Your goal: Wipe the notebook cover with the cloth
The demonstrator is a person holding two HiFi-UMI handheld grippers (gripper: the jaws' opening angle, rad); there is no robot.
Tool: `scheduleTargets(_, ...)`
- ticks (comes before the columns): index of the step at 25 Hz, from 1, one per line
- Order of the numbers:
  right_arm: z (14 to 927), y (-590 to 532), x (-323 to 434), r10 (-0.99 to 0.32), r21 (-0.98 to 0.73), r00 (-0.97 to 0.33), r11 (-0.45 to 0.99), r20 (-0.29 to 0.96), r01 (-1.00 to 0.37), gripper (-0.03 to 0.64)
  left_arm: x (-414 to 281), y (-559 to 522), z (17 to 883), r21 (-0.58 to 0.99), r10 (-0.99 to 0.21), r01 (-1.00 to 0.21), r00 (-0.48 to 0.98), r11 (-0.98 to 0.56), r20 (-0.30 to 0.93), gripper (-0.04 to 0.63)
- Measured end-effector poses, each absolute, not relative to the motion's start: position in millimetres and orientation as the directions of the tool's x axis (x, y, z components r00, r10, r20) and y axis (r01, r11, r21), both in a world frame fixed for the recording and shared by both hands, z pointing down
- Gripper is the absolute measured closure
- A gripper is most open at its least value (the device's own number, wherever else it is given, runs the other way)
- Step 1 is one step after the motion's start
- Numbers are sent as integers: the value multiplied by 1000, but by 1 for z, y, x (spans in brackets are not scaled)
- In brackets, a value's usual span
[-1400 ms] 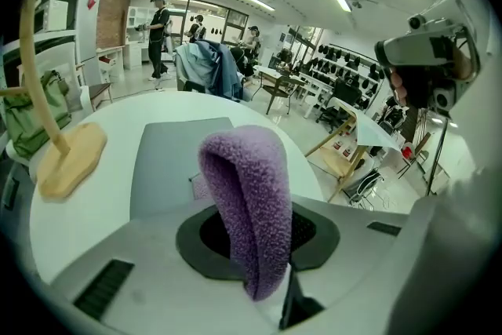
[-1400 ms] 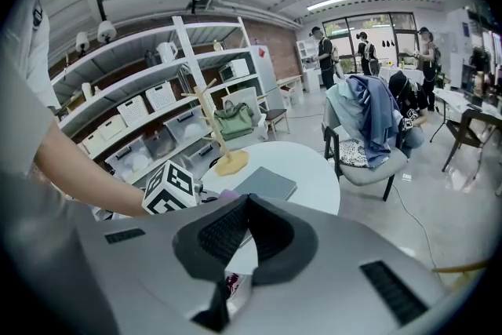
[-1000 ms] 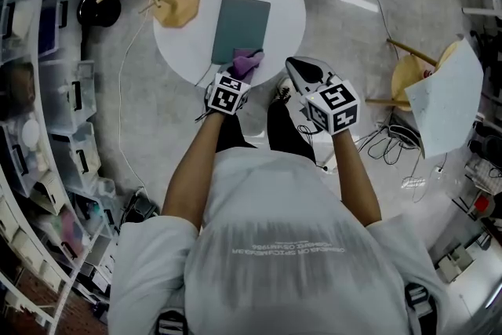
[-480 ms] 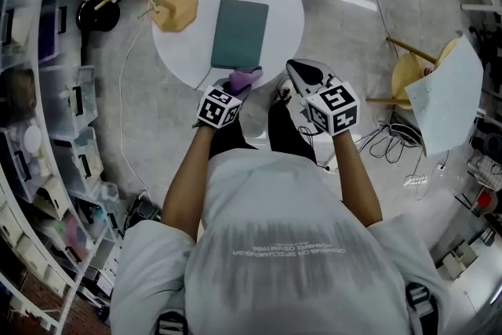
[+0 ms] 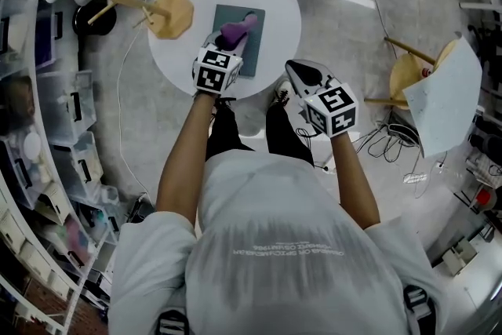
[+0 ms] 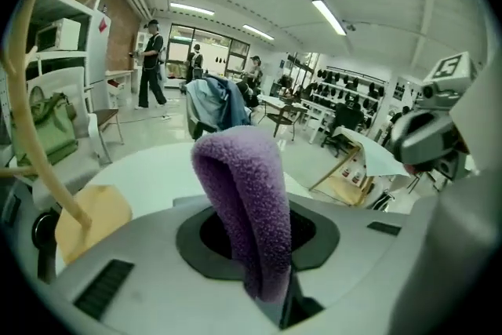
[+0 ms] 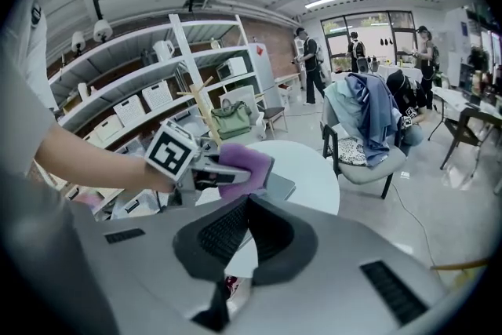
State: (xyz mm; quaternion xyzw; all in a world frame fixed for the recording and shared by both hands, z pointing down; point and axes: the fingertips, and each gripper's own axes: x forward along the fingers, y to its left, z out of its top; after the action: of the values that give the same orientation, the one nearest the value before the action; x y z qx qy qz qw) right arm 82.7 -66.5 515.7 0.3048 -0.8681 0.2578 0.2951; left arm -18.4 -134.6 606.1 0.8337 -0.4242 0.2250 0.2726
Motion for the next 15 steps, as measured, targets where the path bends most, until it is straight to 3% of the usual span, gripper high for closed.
scheduleTargets(10,528,-86,103,-370,-304,-619,629,692,-715,615,-34,-216,660,191,-550,-861,456,-471,699,517)
scheduleTargets(15,530,-96,104,-365,-325,-628,618,687,-716,615,-25,-206,672,154,-591,-855,461,-495,661,517)
